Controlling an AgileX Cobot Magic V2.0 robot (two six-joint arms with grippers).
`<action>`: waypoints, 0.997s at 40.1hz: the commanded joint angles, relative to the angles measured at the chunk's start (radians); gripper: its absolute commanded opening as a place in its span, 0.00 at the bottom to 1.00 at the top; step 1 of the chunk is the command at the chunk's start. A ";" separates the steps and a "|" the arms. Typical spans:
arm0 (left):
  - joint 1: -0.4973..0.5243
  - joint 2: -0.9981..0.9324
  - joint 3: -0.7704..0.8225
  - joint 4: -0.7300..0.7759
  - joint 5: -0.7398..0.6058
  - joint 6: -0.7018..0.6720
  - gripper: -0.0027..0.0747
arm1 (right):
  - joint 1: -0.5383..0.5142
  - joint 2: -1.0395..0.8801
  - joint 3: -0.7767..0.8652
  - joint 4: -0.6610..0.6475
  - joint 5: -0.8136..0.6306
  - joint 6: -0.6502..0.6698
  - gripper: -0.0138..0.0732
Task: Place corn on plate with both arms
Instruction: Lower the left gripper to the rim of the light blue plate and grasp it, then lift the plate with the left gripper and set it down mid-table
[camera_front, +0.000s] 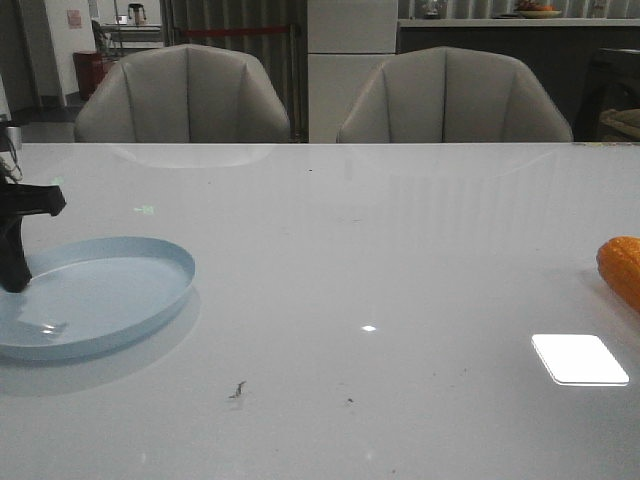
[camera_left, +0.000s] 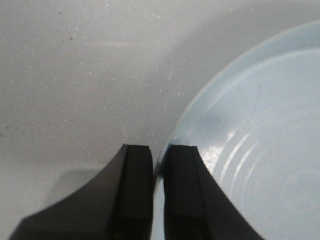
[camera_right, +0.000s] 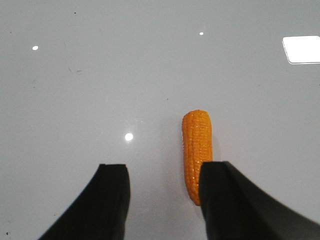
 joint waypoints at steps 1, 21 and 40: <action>0.000 -0.044 -0.025 -0.018 -0.003 -0.007 0.17 | -0.007 0.002 -0.035 0.004 -0.071 -0.009 0.66; -0.027 -0.044 -0.293 -0.420 0.130 -0.005 0.17 | -0.007 0.002 -0.035 0.004 -0.071 -0.009 0.66; -0.241 -0.003 -0.379 -0.428 0.187 -0.005 0.17 | -0.007 0.002 -0.035 0.004 -0.071 -0.009 0.66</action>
